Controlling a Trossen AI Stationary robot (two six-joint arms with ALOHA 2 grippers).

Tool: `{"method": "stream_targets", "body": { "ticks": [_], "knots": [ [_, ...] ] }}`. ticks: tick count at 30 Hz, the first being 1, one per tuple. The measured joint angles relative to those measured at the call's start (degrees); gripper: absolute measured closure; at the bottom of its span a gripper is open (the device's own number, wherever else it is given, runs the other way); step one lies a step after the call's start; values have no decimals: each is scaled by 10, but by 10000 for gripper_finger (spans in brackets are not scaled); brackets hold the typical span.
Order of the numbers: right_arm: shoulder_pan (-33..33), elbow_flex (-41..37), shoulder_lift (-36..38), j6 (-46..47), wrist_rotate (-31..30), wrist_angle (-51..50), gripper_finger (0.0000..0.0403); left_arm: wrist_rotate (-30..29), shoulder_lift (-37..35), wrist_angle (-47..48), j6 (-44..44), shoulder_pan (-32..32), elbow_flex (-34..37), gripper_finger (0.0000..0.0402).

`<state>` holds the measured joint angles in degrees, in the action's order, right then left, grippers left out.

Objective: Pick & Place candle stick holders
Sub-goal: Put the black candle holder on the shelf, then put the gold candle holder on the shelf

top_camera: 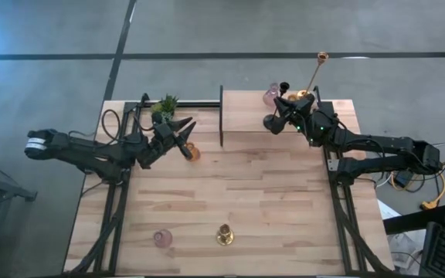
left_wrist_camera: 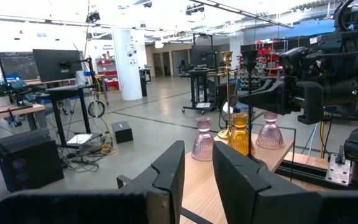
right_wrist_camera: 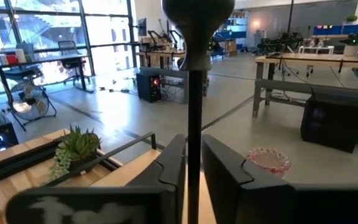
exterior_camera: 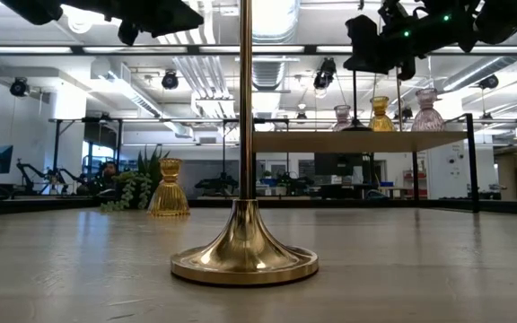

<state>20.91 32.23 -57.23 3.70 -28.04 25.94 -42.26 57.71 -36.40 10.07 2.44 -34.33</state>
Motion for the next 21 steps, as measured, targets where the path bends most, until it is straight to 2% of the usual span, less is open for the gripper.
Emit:
{"method": "stream_targets", "body": {
  "ticks": [14, 21],
  "knots": [
    [0, 0, 5, -23, -3, 3, 208, 0, 0, 0, 1, 0, 0, 314],
    [0, 0, 52, -17, -4, -63, 180, 0, 0, 0, 8, 0, 0, 314]
  ]
}}
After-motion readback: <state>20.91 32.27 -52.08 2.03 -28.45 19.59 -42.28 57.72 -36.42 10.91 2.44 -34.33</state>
